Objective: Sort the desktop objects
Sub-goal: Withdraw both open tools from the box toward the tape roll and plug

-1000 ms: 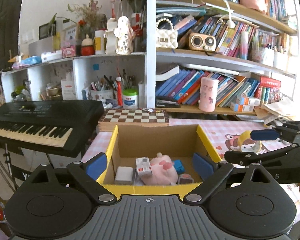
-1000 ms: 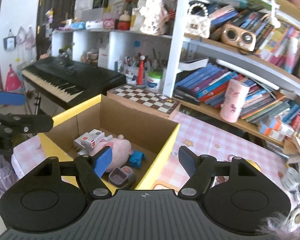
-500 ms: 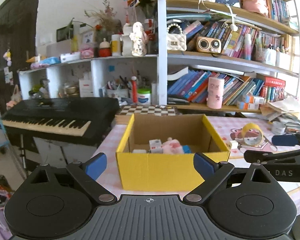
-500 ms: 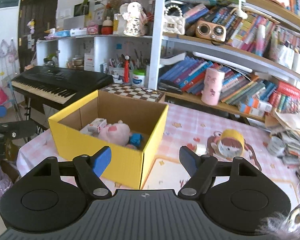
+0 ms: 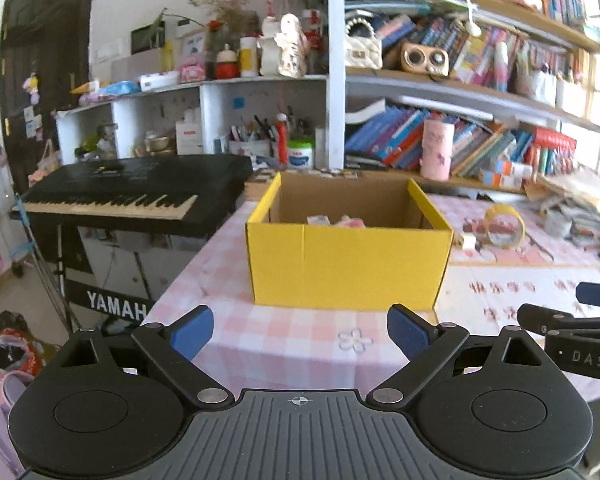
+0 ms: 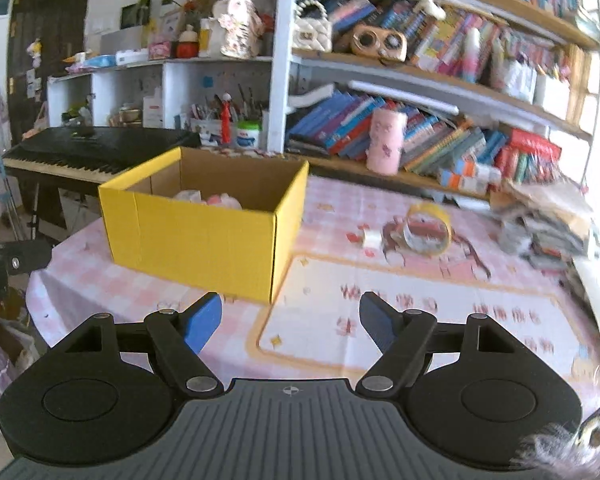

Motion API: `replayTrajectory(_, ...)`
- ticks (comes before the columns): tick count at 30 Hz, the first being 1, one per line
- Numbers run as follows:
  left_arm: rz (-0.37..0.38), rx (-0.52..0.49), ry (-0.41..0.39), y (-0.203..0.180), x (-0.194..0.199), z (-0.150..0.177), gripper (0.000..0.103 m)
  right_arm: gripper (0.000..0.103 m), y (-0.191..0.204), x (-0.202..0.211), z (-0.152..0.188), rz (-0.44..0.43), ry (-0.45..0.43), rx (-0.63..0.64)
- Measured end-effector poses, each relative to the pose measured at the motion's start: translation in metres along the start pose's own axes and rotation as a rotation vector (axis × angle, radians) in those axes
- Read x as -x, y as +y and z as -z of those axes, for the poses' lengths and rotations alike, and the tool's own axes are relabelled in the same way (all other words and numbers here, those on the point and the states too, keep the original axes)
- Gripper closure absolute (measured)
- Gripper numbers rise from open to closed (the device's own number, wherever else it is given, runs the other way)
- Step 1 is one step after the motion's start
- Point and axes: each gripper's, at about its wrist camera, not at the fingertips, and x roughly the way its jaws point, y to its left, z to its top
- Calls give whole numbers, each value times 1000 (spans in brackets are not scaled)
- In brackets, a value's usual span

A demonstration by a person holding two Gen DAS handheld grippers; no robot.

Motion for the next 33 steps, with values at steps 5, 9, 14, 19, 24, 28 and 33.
replayTrajectory(5,19,9,55,-1,-4,9,7,29,3,5,8,5,28,-7)
replayTrajectory(9,37,18,76,-1,-5,14,7,29,1,5,12,10,52,-12)
replayTrajectory(14,59,20,91,-4,-6,18,7,29,1,7,16,12,71,-13)
replayTrajectory(19,84,19,122,-8,-11,22,7,28,-1,7,22,6,98,-15)
replayTrajectory(24,120,5,145,-16,-15,24,7,27,-6,4,26,5,137,-29)
replayTrajectory(28,151,-13,159,-25,-19,25,7,25,-11,2,31,14,169,-46)
replayTrajectory(33,187,-29,176,-38,-24,25,7,24,-20,1,36,30,196,-64)
